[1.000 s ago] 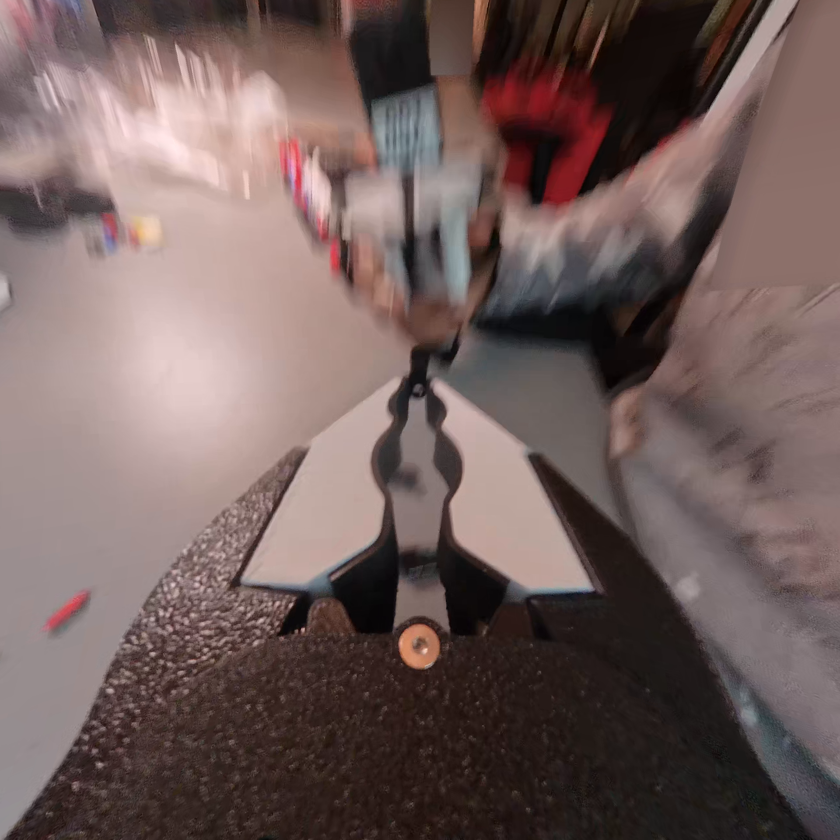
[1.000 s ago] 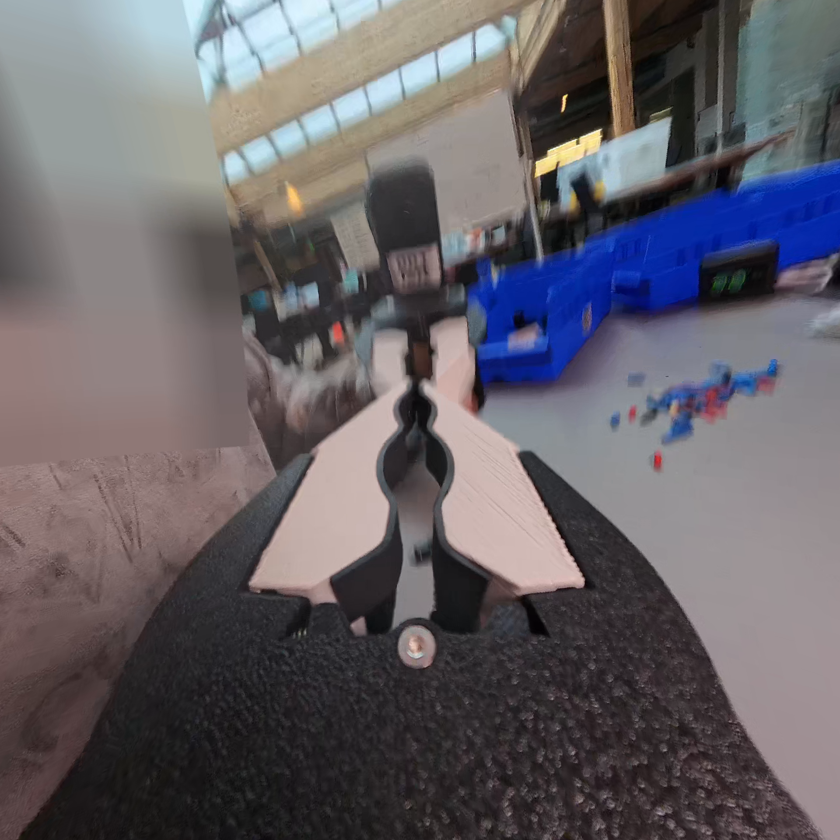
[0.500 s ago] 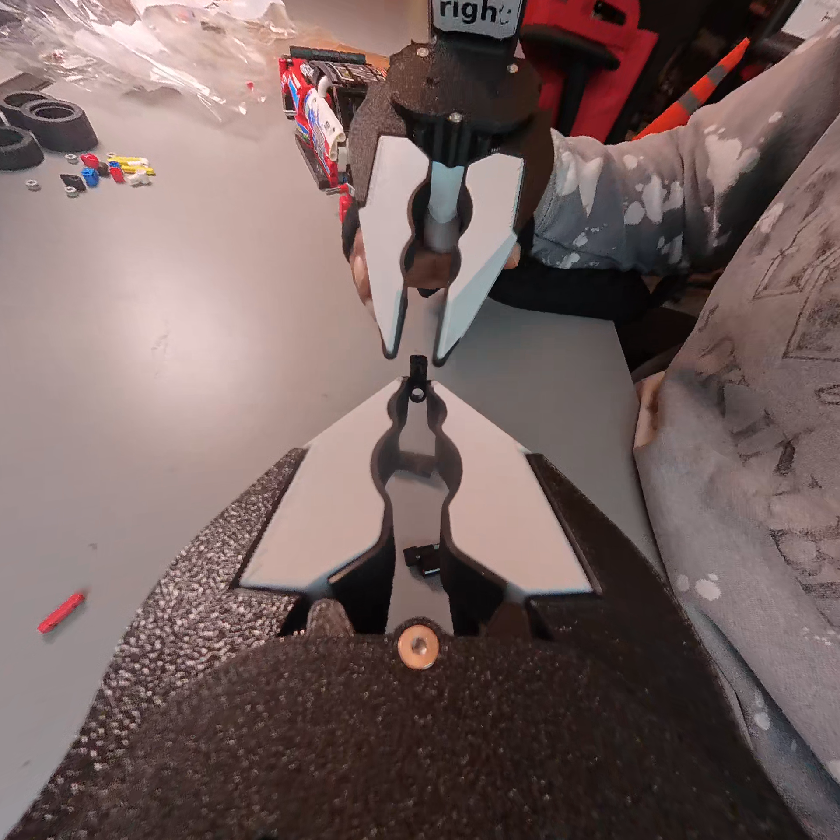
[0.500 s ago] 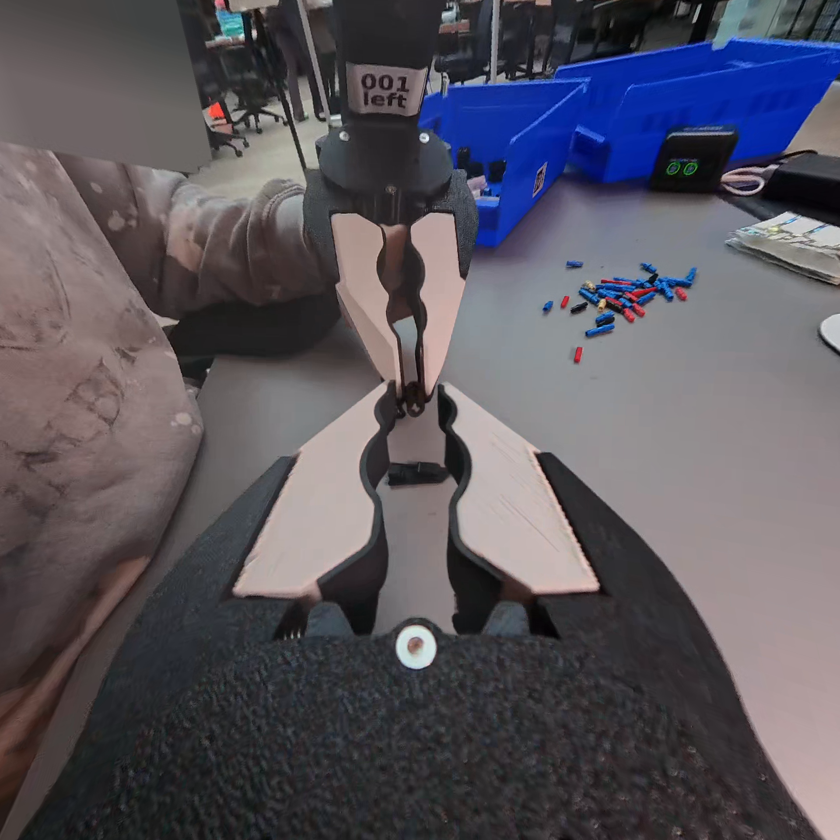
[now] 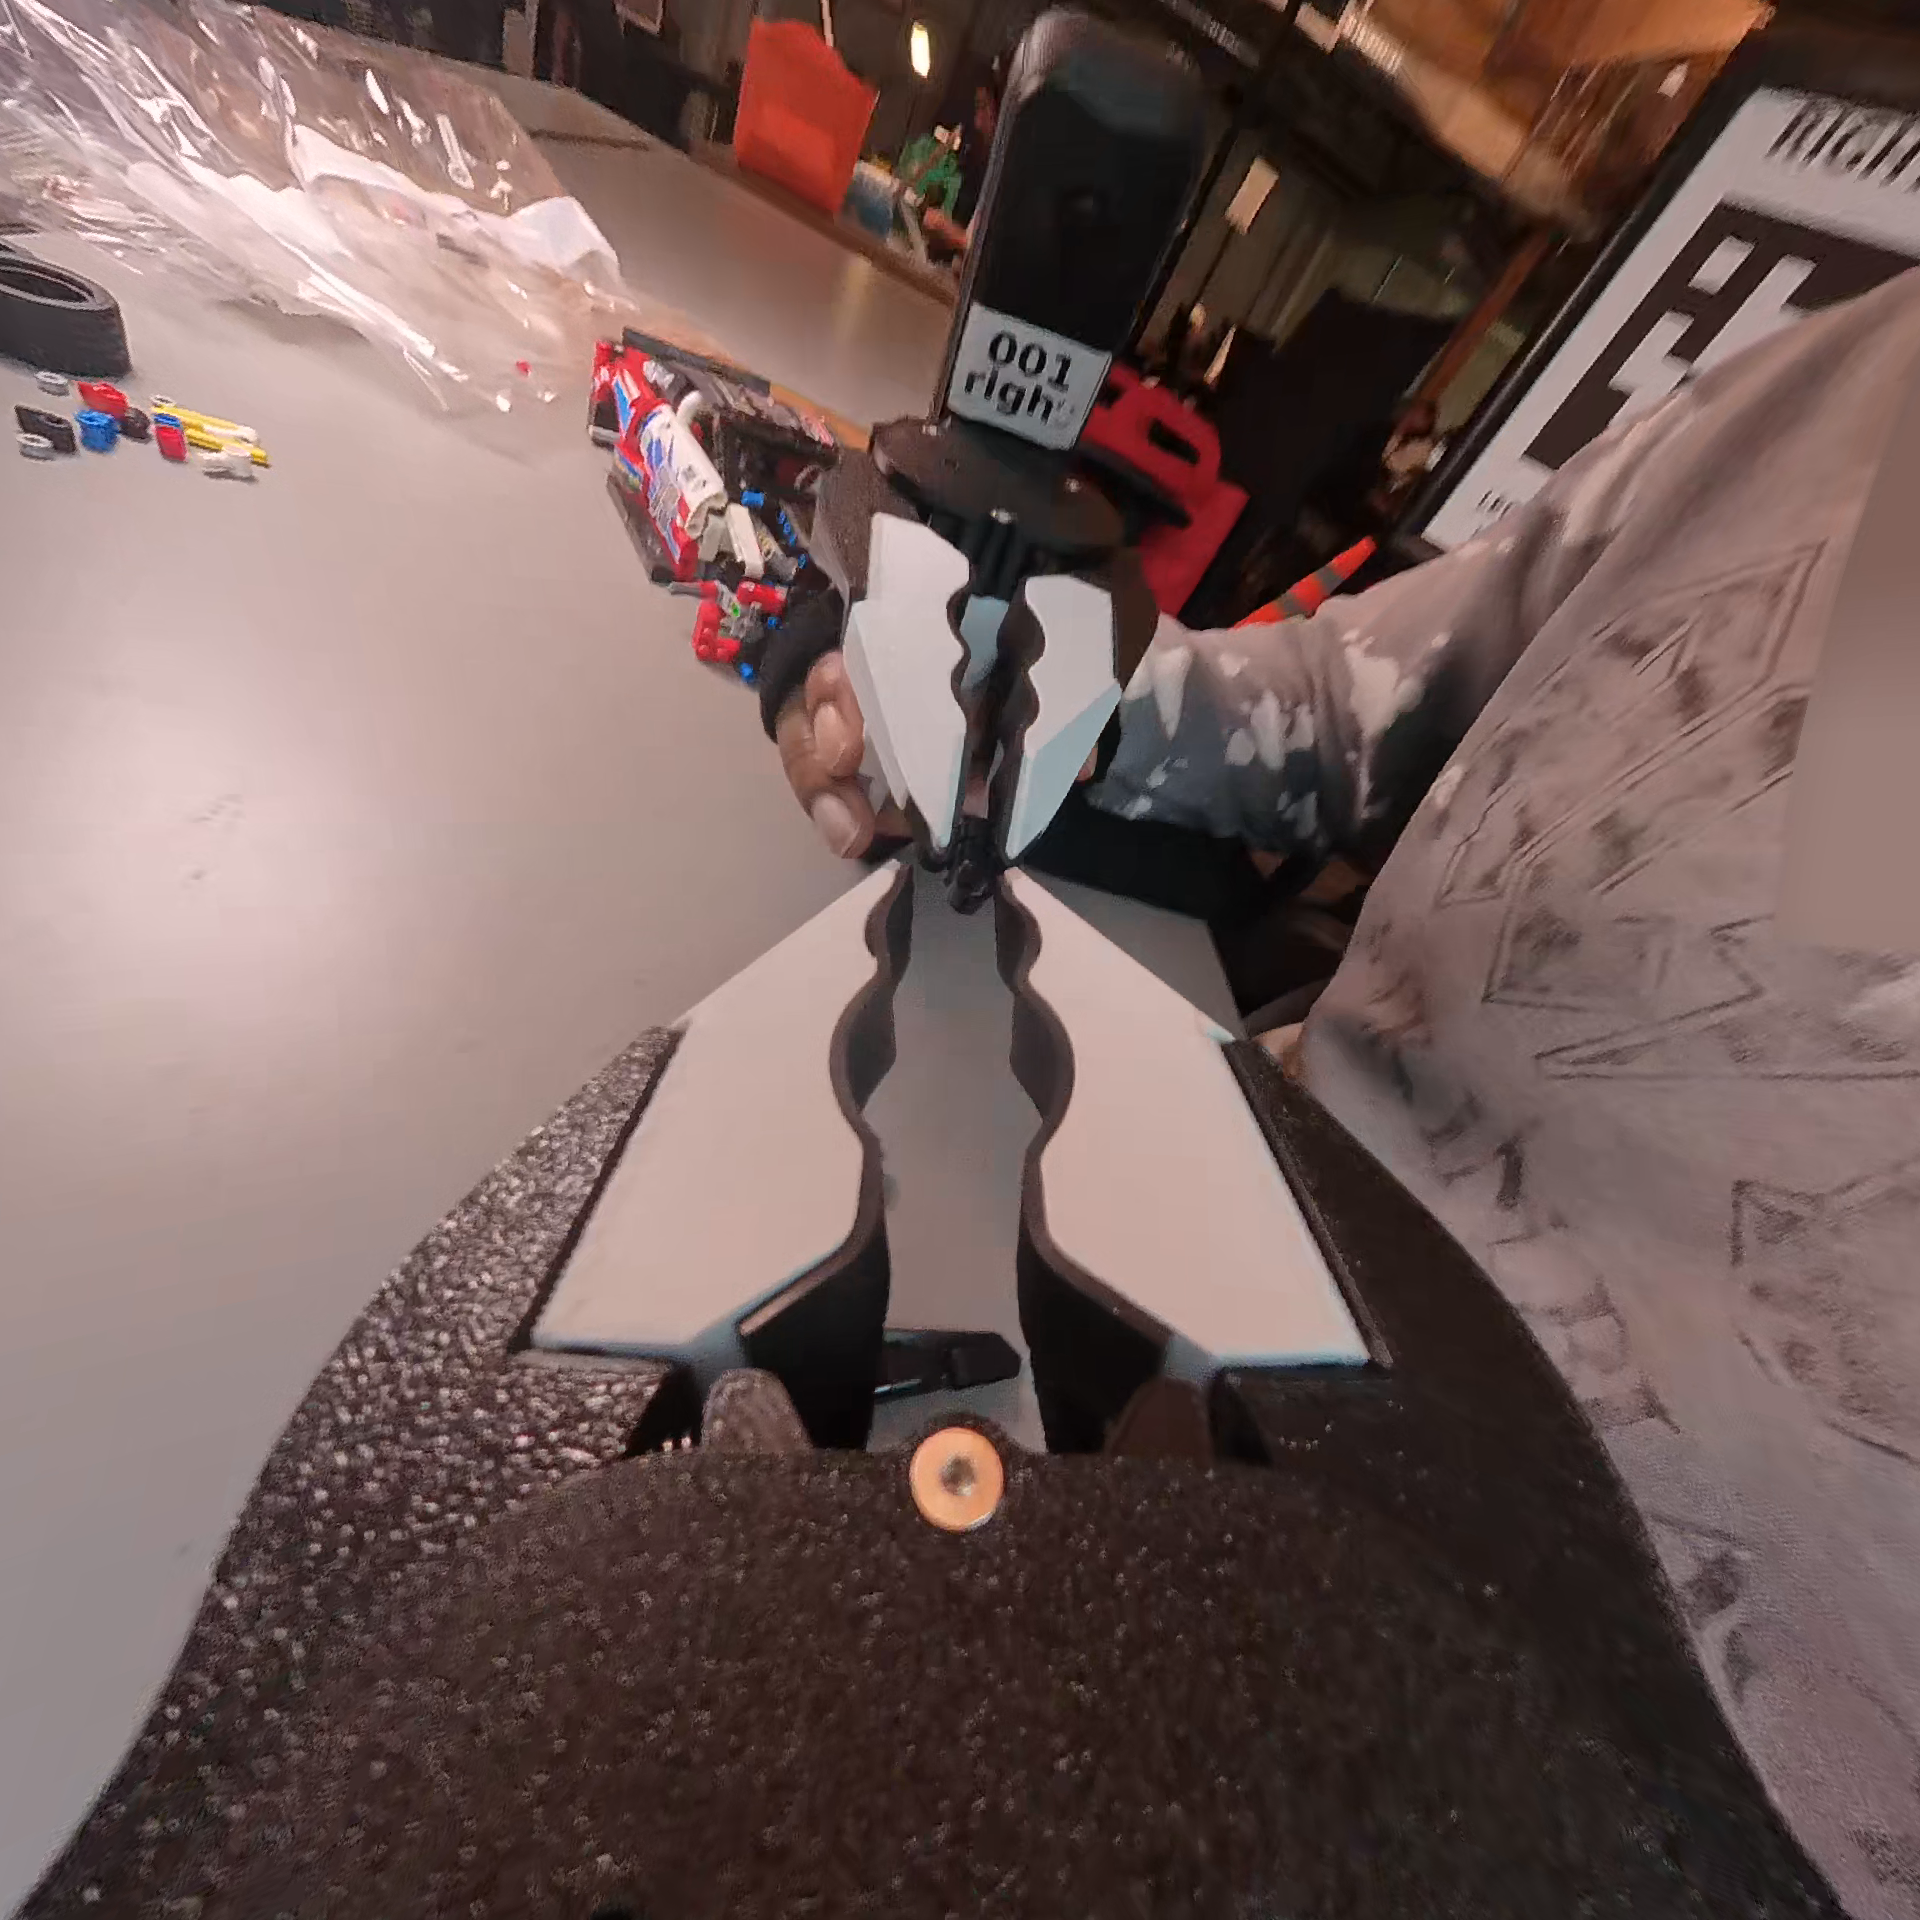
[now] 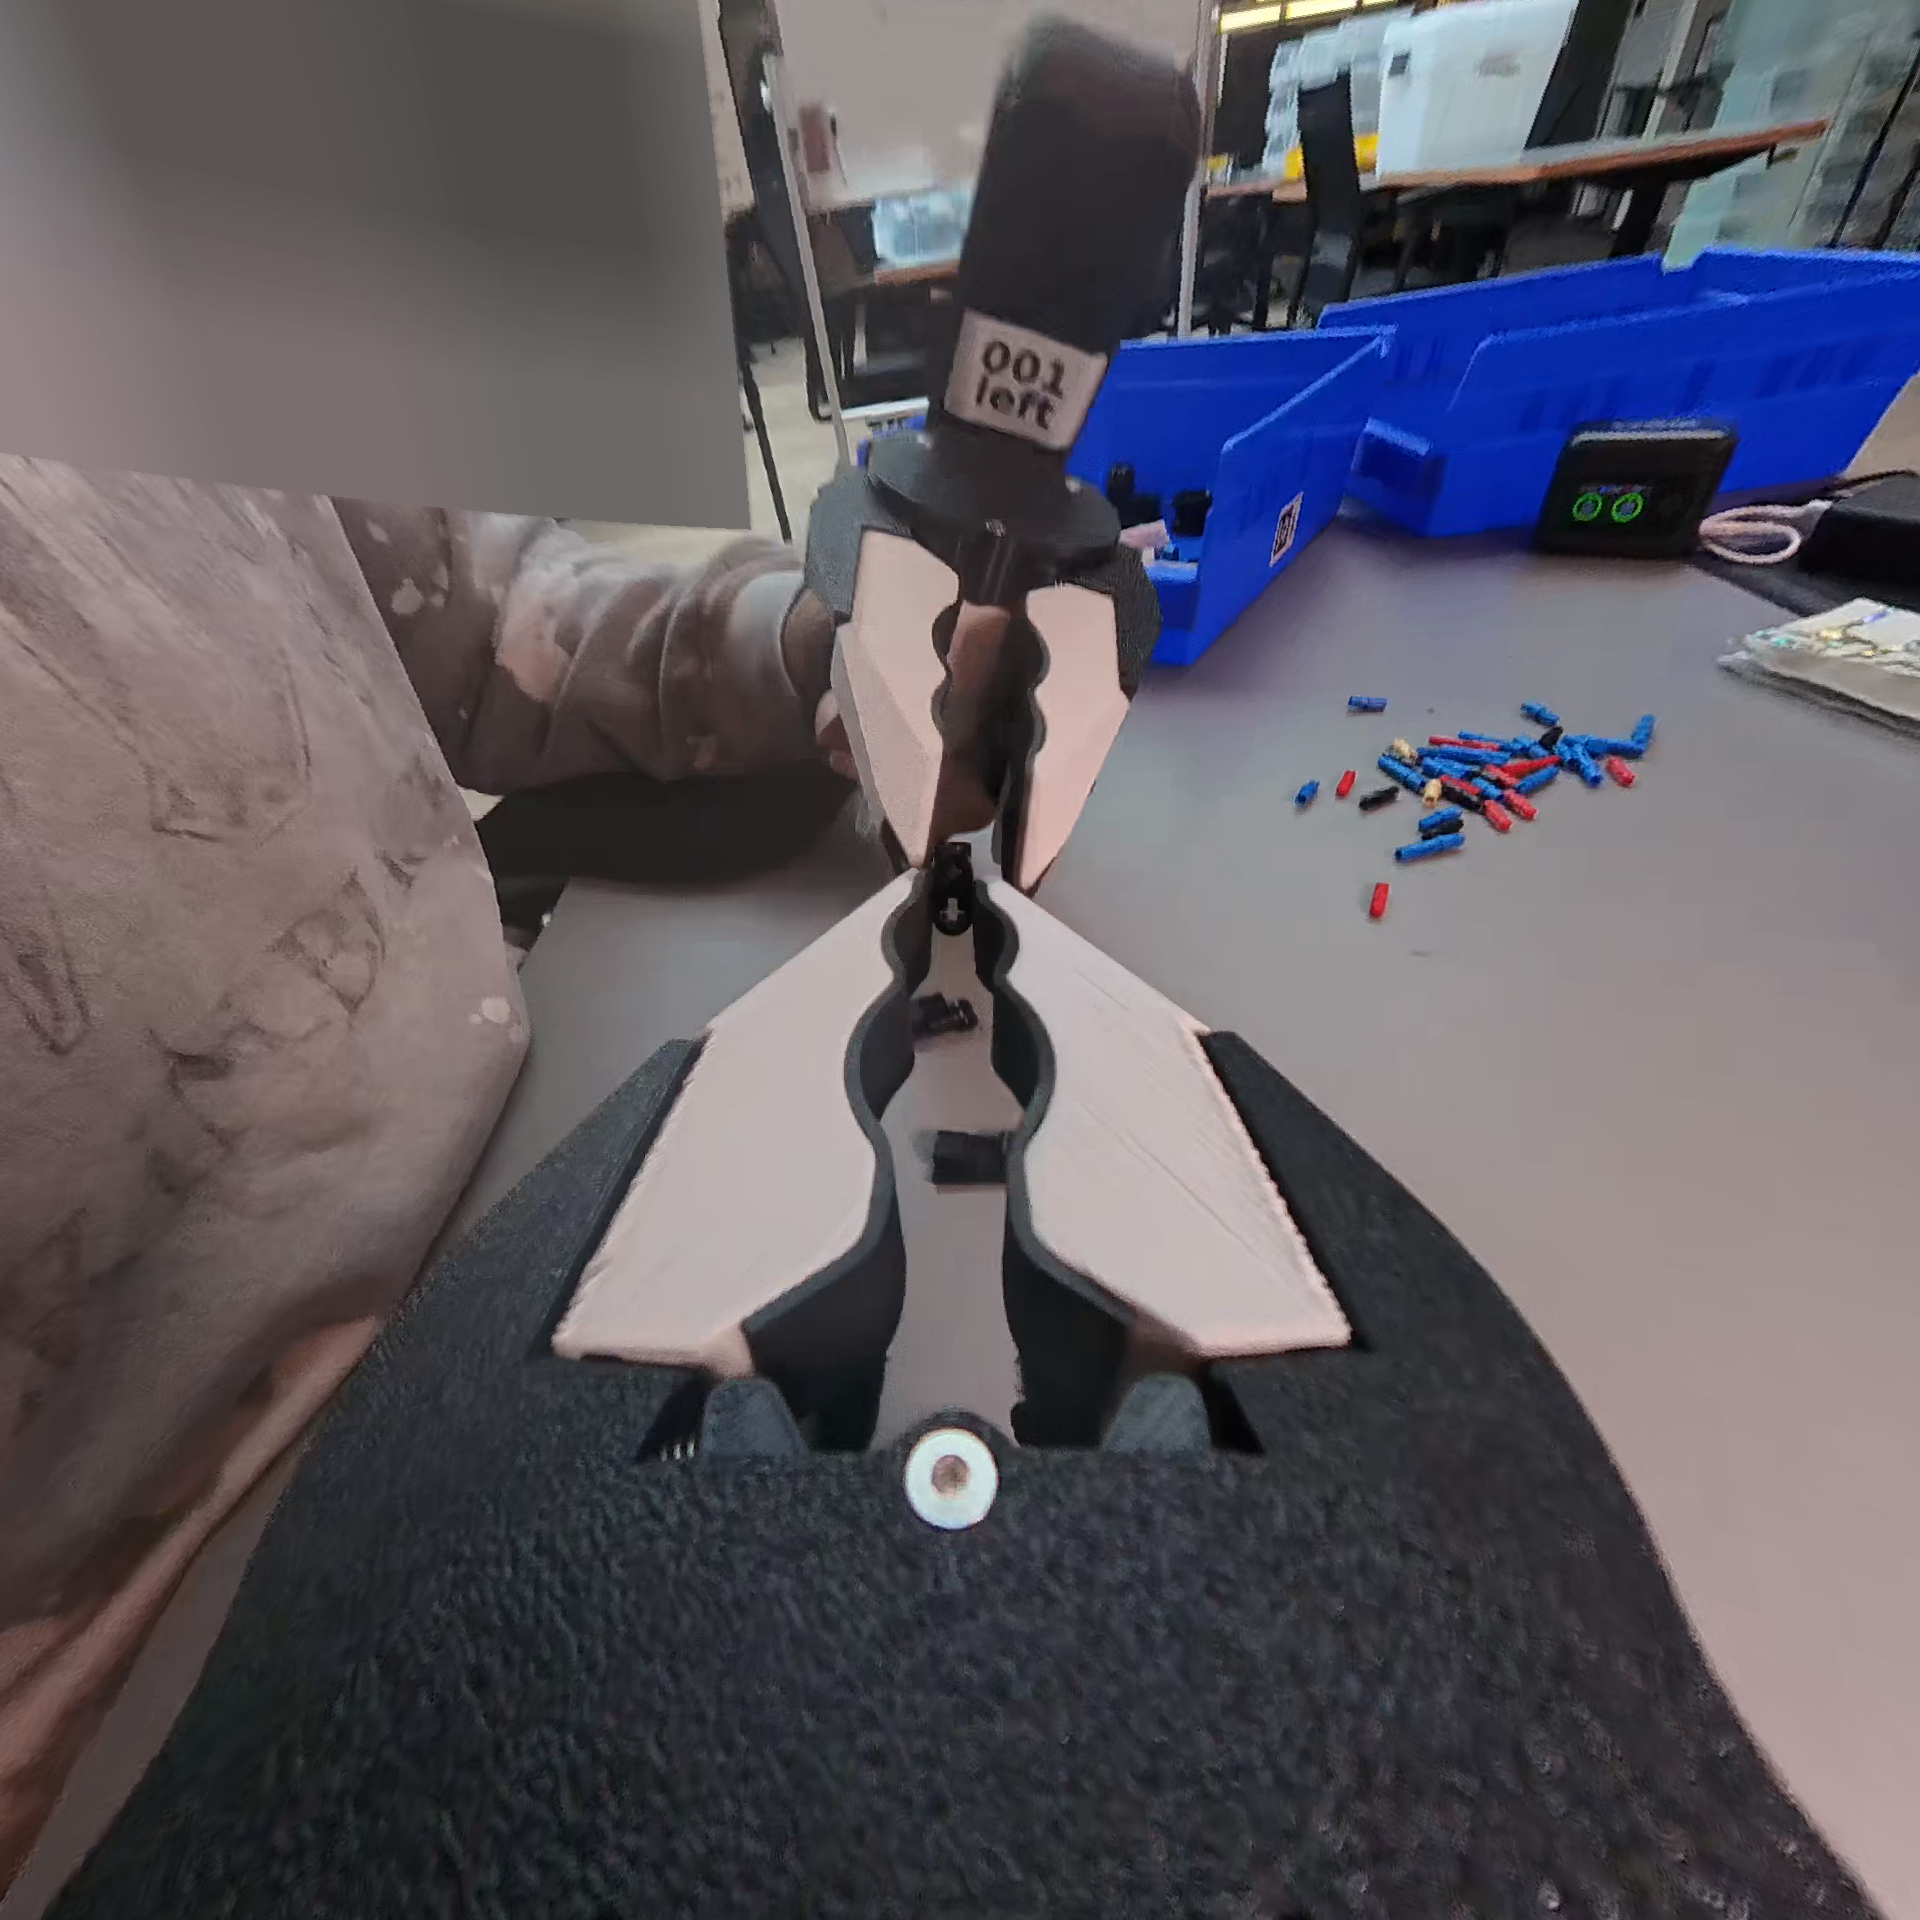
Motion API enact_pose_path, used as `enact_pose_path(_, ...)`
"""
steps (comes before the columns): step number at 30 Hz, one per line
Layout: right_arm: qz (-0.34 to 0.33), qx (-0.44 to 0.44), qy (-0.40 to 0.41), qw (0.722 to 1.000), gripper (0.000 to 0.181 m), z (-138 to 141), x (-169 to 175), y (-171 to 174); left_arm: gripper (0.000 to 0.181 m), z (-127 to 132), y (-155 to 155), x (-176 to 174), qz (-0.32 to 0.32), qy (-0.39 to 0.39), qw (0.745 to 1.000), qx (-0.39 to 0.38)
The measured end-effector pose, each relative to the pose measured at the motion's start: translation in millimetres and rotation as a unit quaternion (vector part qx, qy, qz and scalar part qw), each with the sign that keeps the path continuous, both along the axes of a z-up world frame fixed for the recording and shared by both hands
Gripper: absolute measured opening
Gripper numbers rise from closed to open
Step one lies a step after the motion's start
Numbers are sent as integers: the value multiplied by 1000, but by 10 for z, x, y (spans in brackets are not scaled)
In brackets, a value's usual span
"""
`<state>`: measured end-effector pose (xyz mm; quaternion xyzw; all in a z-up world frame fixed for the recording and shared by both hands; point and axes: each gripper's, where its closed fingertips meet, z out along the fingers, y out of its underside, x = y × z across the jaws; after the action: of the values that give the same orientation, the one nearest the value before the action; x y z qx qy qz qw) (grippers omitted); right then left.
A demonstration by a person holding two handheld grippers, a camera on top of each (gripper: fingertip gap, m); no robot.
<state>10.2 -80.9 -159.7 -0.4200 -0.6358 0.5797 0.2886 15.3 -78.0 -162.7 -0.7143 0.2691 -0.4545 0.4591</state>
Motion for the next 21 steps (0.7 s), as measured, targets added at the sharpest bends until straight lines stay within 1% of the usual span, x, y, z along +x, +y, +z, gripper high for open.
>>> enact_pose_path(1,-6,-12,17,1000,6,54,-12,5,10,58,-5,1,-4,-32,999,-7)
enact_pose_path(3,-7,-26,44,999,6,136,-9,-3,8,148,-19,16,-10,-80,997,-12)
enact_pose_path(5,-7,-32,59,998,5,187,3,3,6,191,-17,32,-7,-98,995,-10)
enact_pose_path(7,-15,-28,57,998,5,172,4,27,6,159,5,34,4,-71,997,-7)
enact_pose_path(8,-16,-40,55,998,5,167,2,33,6,148,11,33,6,-59,998,-6)
enact_pose_path(10,-17,-65,49,996,5,168,-8,69,6,120,40,23,11,-56,998,-14)
enact_pose_path(14,-6,-78,34,996,4,142,-5,90,6,84,49,34,9,-52,998,-19)
enact_pose_path(20,12,-127,41,991,2,227,31,91,4,118,37,75,1,-48,999,-14)
enact_pose_path(21,14,-172,85,981,3,421,96,164,6,-95,67,-10,19,13,1000,-21)
